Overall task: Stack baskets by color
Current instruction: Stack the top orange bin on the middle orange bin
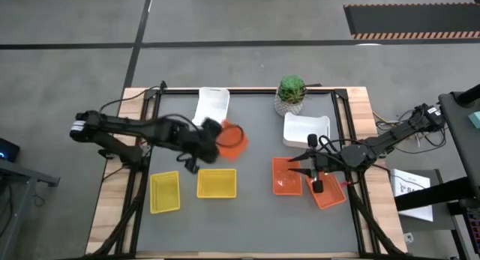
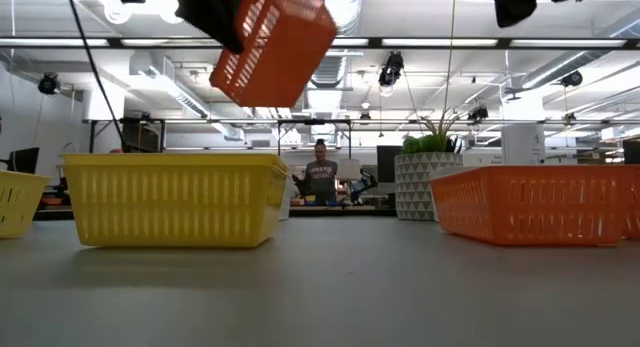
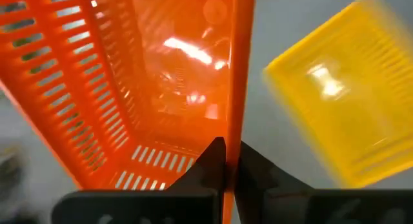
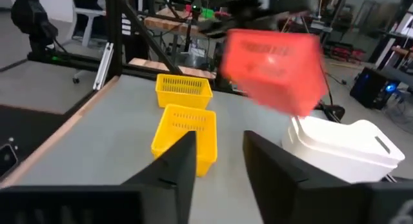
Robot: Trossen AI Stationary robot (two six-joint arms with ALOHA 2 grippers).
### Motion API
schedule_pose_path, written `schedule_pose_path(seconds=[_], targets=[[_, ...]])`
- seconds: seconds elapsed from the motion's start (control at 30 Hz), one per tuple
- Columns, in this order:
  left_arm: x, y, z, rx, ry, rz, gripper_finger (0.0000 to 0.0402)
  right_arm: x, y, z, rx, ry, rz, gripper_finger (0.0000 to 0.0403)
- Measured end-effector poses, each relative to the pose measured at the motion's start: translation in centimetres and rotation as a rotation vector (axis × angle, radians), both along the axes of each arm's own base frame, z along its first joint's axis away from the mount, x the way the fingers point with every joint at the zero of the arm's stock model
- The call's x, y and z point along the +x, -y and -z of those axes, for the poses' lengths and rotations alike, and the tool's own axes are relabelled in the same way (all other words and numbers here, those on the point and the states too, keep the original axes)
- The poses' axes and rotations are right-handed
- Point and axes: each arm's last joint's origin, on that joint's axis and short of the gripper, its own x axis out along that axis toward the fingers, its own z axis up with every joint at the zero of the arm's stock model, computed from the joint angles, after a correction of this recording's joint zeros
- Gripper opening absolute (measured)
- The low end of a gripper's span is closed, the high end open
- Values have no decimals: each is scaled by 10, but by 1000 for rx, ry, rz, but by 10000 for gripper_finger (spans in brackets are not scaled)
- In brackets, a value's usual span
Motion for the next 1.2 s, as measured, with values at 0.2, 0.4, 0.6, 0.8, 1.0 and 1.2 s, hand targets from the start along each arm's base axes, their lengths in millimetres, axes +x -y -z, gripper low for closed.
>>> schedule_pose_path(seconds=[0.2,0.4,0.6,0.8,1.0,1.2], targets=[[27,39,6,-146,4,225,0,20,-13,-27,-68,-50,-121,179],[38,69,3,-142,130,422,0,37,-27,-53,-158,-41,-322,200],[45,79,5,-214,174,506,0,55,-39,-69,-179,-60,-451,201],[56,85,8,-209,232,565,0,72,-46,-82,-209,-124,-494,201],[67,83,20,-207,201,547,0,85,-48,-104,-160,-162,-482,201],[72,73,22,-203,208,480,0,104,-46,-113,-81,-223,-424,201]])
